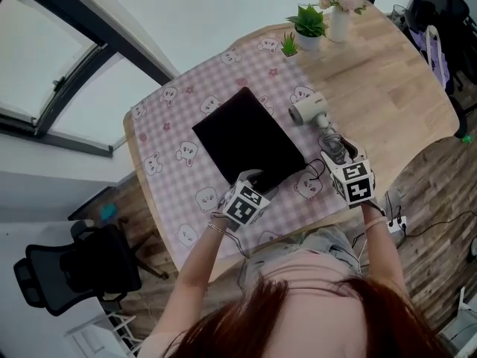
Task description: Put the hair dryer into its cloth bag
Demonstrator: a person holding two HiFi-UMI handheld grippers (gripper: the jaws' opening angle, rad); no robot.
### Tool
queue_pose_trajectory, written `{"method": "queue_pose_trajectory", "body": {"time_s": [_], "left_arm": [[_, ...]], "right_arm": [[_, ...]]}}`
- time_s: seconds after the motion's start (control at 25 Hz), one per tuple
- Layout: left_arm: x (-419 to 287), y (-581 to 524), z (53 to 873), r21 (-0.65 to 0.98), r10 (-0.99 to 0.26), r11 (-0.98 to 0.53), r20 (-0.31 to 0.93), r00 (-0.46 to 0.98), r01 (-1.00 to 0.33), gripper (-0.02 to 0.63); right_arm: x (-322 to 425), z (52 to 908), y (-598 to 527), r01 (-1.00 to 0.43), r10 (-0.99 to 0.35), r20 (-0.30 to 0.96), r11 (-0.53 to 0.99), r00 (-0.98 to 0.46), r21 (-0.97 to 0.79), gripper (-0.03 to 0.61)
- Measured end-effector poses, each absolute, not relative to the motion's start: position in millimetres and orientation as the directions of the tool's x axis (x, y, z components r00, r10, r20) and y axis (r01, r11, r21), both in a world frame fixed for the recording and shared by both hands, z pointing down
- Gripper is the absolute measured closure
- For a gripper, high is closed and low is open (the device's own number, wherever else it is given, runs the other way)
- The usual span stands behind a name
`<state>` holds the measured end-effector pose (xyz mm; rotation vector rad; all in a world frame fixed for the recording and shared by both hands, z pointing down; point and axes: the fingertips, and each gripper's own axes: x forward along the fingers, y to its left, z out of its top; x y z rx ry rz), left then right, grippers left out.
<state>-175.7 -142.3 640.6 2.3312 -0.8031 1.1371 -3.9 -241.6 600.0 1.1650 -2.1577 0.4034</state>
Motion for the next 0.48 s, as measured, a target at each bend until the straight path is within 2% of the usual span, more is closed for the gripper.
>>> {"method": "queue_pose_trajectory", "body": {"time_s": [0.2,0.48], "left_arm": [[-178,-146,652,0.126,-0.294,-0.722,0.834,0.467,-0.680,0.390],[-181,-155,662,0.137,-0.278,-0.704,0.851,0.447,-0.697,0.433]], "right_arm": [[-3,616,-250,-0.819,-0.597,0.695,0.573,-0.401,0.020,0.302],[-2,620,-263,-0.800,-0.588,0.704,0.598,-0.400,0.045,0.299]]}}
